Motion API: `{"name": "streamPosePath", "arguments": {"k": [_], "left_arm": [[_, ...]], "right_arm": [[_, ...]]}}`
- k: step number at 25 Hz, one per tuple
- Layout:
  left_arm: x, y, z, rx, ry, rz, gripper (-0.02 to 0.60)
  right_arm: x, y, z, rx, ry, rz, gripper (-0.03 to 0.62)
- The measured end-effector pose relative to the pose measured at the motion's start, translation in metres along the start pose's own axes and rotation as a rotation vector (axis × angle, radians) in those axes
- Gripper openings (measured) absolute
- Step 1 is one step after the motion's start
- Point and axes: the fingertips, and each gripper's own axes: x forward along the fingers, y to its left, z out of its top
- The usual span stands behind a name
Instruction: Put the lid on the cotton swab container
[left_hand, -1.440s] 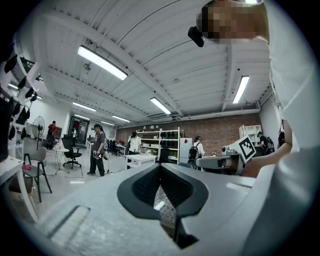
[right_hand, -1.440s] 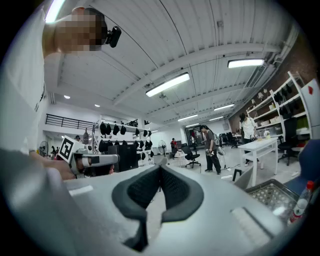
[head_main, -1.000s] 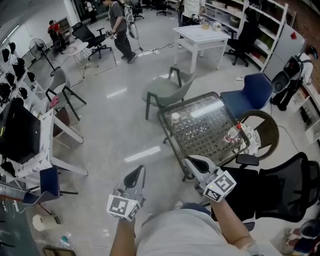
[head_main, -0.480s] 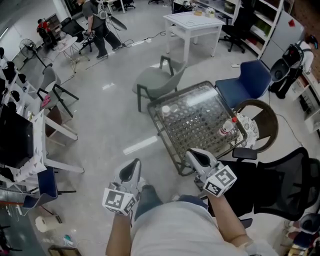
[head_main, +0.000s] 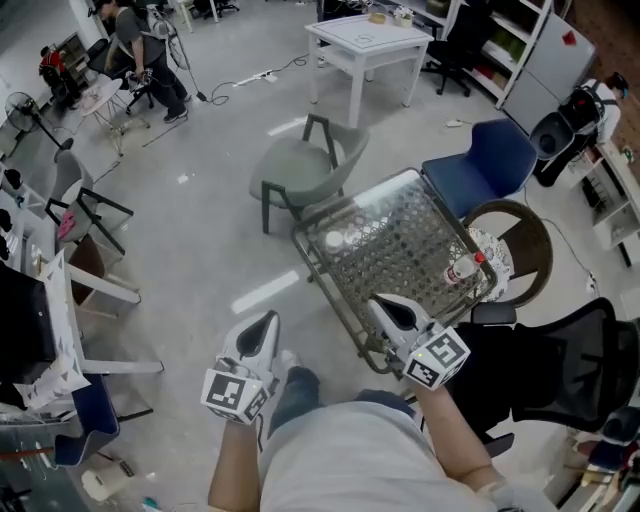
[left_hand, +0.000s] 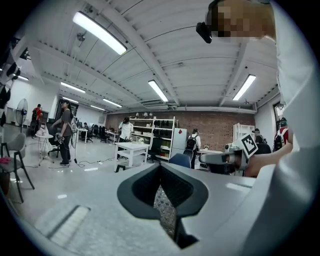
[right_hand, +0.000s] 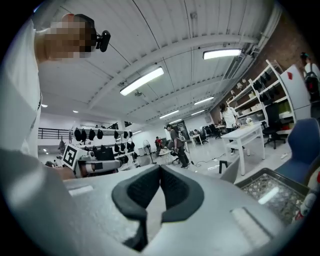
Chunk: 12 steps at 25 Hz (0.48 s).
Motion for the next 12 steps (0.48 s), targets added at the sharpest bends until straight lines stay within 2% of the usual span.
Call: {"name": "streamPosePath", "arguments": {"k": [12], "left_arm": [[0.045, 0.127, -0.004, -0.014, 0.058, -0.122, 0.008]], "right_arm": [[0.121, -0.029, -0.001, 0.028, 0.034, -0.13, 0.003]]}}
